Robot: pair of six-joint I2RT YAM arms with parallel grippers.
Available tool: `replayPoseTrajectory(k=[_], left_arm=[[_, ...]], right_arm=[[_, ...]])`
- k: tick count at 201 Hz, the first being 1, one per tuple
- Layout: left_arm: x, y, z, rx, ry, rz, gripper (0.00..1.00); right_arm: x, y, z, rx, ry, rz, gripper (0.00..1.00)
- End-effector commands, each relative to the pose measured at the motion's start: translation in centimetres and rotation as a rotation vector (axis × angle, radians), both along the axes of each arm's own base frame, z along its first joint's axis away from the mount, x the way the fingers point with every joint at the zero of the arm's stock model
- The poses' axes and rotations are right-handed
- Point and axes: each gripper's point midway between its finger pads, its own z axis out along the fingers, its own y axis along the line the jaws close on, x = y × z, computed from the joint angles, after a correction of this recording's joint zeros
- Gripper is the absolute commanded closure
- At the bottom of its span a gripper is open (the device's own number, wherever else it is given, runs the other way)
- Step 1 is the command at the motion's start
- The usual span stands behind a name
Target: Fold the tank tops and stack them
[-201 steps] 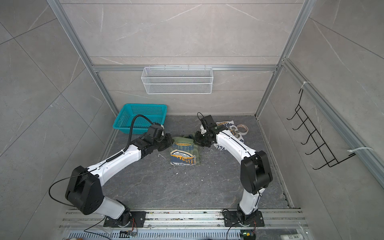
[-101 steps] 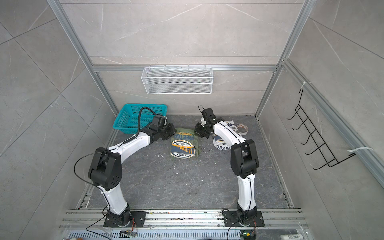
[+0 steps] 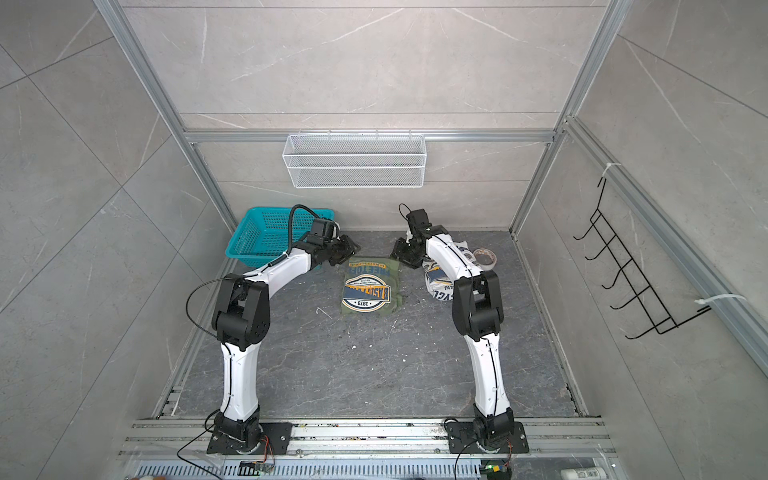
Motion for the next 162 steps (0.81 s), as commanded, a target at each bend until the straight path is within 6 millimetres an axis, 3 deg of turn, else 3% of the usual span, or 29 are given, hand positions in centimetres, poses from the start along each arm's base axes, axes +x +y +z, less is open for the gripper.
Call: replayPoseTrajectory(k=[1,32,52,69,98,146,161,162], left_arm=[[-1.3,1.5,4.2,0.078,-0.066,-0.034,0.56],[-5.3,1.9,4.1,0.124,-0.057,-0.096,0.55],[-7.4,0.4,2.7,0.126,-0.042,-0.170,0.56],[-8.0,-1.3,1.7,0.110,-0.044,-0.219,0.56],[-6.0,-2.9,0.0,0.062,-0.044,-0.215,0.58],[-0.5,-4.5,-4.5,0.069,-0.042,-0.190,0.62],[1.0,-4.6,-4.9,0.060,-0.051,-0.172,0.62],[1.0,-4.7,-5.8,0.063,-0.039,-0.172,0.62]], right_arm=[[-1.2,-1.1,2.2,-0.106,-0.044,0.044,0.40],[-4.5,0.0,2.2,-0.130,-0.088,0.119,0.40],[-6.1,1.8,1.7,-0.128,-0.117,0.171,0.40],[-6.6,3.5,1.0,-0.135,-0.125,0.214,0.41],[-5.2,4.6,-1.1,-0.168,-0.089,0.216,0.42],[-0.7,3.3,-5.4,-0.282,-0.034,0.160,0.46],[0.4,2.8,-6.4,-0.296,-0.019,0.145,0.47],[0.5,2.7,-6.5,-0.296,-0.017,0.144,0.47]])
